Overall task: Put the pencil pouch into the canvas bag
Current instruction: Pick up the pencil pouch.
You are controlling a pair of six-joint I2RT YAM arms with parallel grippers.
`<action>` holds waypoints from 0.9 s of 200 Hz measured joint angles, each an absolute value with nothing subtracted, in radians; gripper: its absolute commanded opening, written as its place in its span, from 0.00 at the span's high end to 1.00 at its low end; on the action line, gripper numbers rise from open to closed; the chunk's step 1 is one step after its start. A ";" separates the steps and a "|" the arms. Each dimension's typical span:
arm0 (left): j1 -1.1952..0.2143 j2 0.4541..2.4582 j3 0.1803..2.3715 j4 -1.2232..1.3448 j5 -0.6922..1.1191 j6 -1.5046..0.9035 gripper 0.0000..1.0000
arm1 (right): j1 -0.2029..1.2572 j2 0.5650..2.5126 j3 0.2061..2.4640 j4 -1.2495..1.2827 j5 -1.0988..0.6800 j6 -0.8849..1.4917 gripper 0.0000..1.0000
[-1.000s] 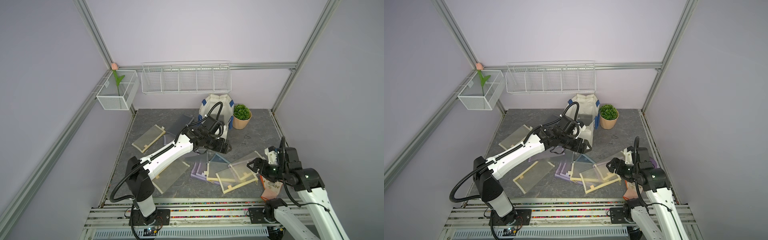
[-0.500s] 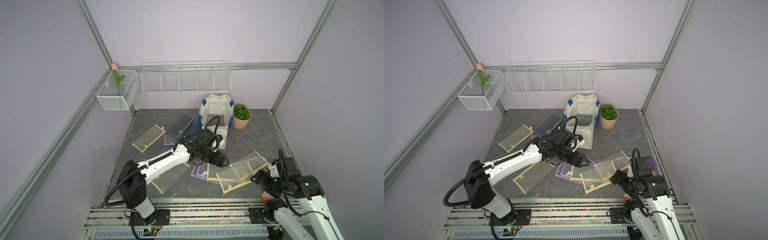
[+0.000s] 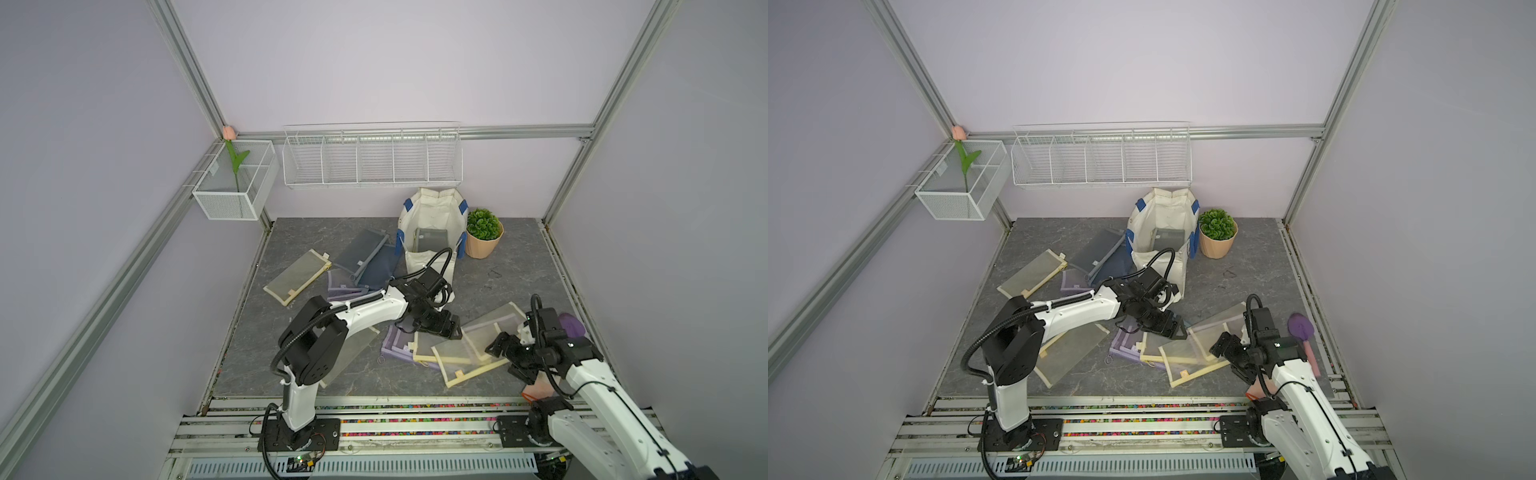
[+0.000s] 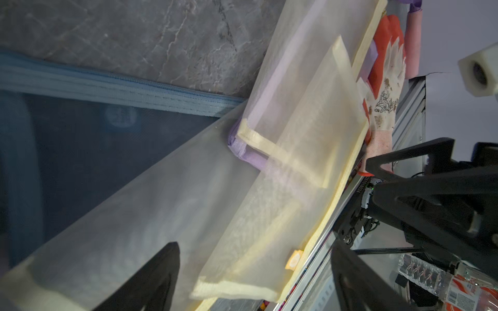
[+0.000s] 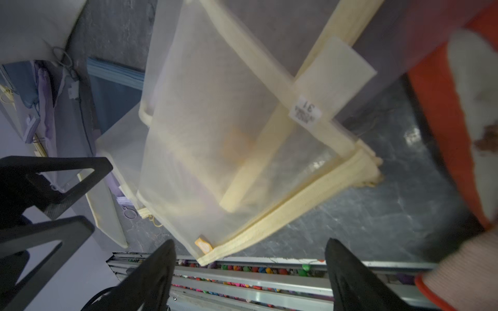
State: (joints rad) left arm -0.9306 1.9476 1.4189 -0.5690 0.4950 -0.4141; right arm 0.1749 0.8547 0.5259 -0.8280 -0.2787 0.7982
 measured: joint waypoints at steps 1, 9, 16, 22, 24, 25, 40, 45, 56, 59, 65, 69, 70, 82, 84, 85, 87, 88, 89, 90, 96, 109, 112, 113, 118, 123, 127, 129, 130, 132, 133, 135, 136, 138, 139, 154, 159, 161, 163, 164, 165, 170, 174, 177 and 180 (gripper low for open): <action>-0.930 1.952 1.423 -0.568 0.496 -0.414 0.13 | 0.175 0.858 0.524 -0.823 -0.279 0.799 0.12; -0.928 1.972 1.444 -0.562 0.503 -0.414 0.14 | 0.175 0.894 0.507 -0.779 -0.282 0.805 0.12; -0.925 1.985 1.459 -0.558 0.509 -0.413 0.14 | 0.175 0.921 0.499 -0.750 -0.282 0.808 0.11; -0.922 1.999 1.476 -0.553 0.516 -0.413 0.14 | 0.176 0.946 0.495 -0.725 -0.281 0.809 0.12; -0.921 2.002 1.480 -0.551 0.519 -0.414 0.14 | 0.176 0.954 0.494 -0.717 -0.282 0.809 0.12; -0.921 2.005 1.483 -0.550 0.519 -0.414 0.14 | 0.176 0.961 0.493 -0.713 -0.282 0.809 0.12; -0.915 2.031 1.510 -0.536 0.533 -0.413 0.17 | 0.178 1.023 0.493 -0.654 -0.281 0.809 0.11; -0.913 2.038 1.516 -0.532 0.537 -0.413 0.18 | 0.179 1.040 0.493 -0.636 -0.282 0.809 0.12; -0.908 2.053 1.522 -0.527 0.546 -0.410 0.20 | 0.179 1.077 0.495 -0.602 -0.281 0.808 0.12; -0.908 2.055 1.522 -0.526 0.548 -0.411 0.21 | 0.179 1.082 0.496 -0.598 -0.281 0.808 0.12; -0.907 2.062 1.522 -0.525 0.554 -0.411 0.22 | 0.179 1.105 0.501 -0.583 -0.281 0.807 0.11; -0.907 2.065 1.522 -0.524 0.556 -0.409 0.23 | 0.179 1.117 0.505 -0.575 -0.281 0.804 0.11; -0.907 2.066 1.522 -0.524 0.558 -0.409 0.23 | 0.179 1.119 0.505 -0.573 -0.281 0.804 0.11; -0.908 2.069 1.513 -0.518 0.569 -0.410 0.26 | 0.179 1.147 0.518 -0.555 -0.282 0.801 0.11; -0.908 2.069 1.511 -0.517 0.571 -0.410 0.27 | 0.179 1.151 0.520 -0.551 -0.282 0.800 0.11; -0.908 2.069 1.510 -0.517 0.572 -0.410 0.27 | 0.179 1.153 0.521 -0.549 -0.282 0.800 0.11; -0.908 2.069 1.507 -0.514 0.575 -0.414 0.28 | 0.179 1.157 0.522 -0.542 -0.282 0.800 0.10; -0.908 2.068 1.506 -0.513 0.575 -0.414 0.28 | 0.179 1.159 0.523 -0.540 -0.282 0.799 0.10; -0.908 2.068 1.504 -0.512 0.576 -0.412 0.28 | 0.179 1.159 0.523 -0.540 -0.282 0.799 0.10; -0.908 2.068 1.503 -0.511 0.577 -0.411 0.29 | 0.179 1.161 0.524 -0.538 -0.282 0.799 0.10; -0.908 2.068 1.493 -0.500 0.583 -0.415 0.30 | 0.179 1.170 0.527 -0.526 -0.283 0.799 0.09; -0.908 2.067 1.465 -0.478 0.593 -0.426 0.34 | 0.179 1.185 0.535 -0.505 -0.286 0.794 0.06; -0.908 2.066 1.452 -0.471 0.596 -0.426 0.35 | 0.179 1.190 0.537 -0.503 -0.288 0.792 0.06; -0.908 2.066 1.451 -0.469 0.596 -0.427 0.35 | 0.179 1.191 0.538 -0.500 -0.288 0.792 0.05; -0.908 2.064 1.436 -0.462 0.601 -0.434 0.37 | 0.179 1.197 0.542 -0.495 -0.290 0.792 0.04; -0.908 2.061 1.417 -0.453 0.607 -0.442 0.39 | 0.179 1.206 0.547 -0.489 -0.292 0.788 0.04; -0.908 2.059 1.405 -0.448 0.611 -0.443 0.40 | 0.179 1.211 0.551 -0.486 -0.292 0.785 0.03; -0.908 2.058 1.399 -0.446 0.613 -0.449 0.41 | 0.179 1.214 0.552 -0.484 -0.293 0.786 0.03; -0.908 2.058 1.397 -0.445 0.613 -0.448 0.41 | 0.179 1.216 0.553 -0.483 -0.293 0.785 0.03; -0.908 2.057 1.393 -0.444 0.614 -0.447 0.42 | 0.179 1.219 0.556 -0.480 -0.294 0.783 0.02; -0.908 2.057 1.389 -0.441 0.617 -0.448 0.42 | 0.179 1.221 0.557 -0.479 -0.293 0.782 0.02; -0.908 2.056 1.383 -0.439 0.620 -0.454 0.43 | 0.179 1.225 0.558 -0.476 -0.294 0.782 0.02; -0.908 2.056 1.382 -0.438 0.620 -0.455 0.44 | 0.179 1.226 0.559 -0.476 -0.294 0.782 0.02; -0.908 2.055 1.378 -0.436 0.622 -0.455 0.45 | 0.179 1.229 0.561 -0.475 -0.294 0.781 0.02; -0.908 2.055 1.378 -0.436 0.622 -0.455 0.45 | 0.179 1.231 0.563 -0.473 -0.295 0.780 0.02; -0.908 2.047 1.357 -0.422 0.632 -0.465 0.56 | 0.179 1.250 0.574 -0.458 -0.300 0.774 0.00; -0.908 2.043 1.354 -0.421 0.633 -0.464 0.60 | 0.179 1.256 0.577 -0.453 -0.302 0.773 0.00; -0.908 2.040 1.352 -0.419 0.635 -0.471 0.61 | 0.179 1.258 0.579 -0.450 -0.302 0.773 0.00; -0.908 2.038 1.351 -0.419 0.633 -0.471 0.62 | 0.179 1.261 0.580 -0.447 -0.303 0.773 0.01; -0.908 2.038 1.351 -0.419 0.633 -0.471 0.63 | 0.179 1.261 0.580 -0.447 -0.303 0.773 0.01; -0.908 2.038 1.351 -0.419 0.634 -0.469 0.63 | 0.179 1.261 0.580 -0.447 -0.304 0.773 0.01; -0.909 2.032 1.348 -0.416 0.636 -0.471 0.67 | 0.179 1.266 0.582 -0.443 -0.305 0.770 0.01; -0.910 2.028 1.347 -0.414 0.638 -0.473 0.69 | 0.179 1.270 0.584 -0.440 -0.305 0.770 0.01; -0.910 2.025 1.346 -0.414 0.638 -0.475 0.71 | 0.180 1.272 0.585 -0.438 -0.305 0.770 0.02; -0.910 2.020 1.345 -0.411 0.638 -0.476 0.73 | 0.180 1.275 0.587 -0.434 -0.306 0.770 0.02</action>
State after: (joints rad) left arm -0.9100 2.0197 1.3449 -0.4114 0.6380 -0.4755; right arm 0.1802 1.2751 0.5869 -0.4343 -0.3058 0.7700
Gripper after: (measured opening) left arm 0.338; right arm 0.989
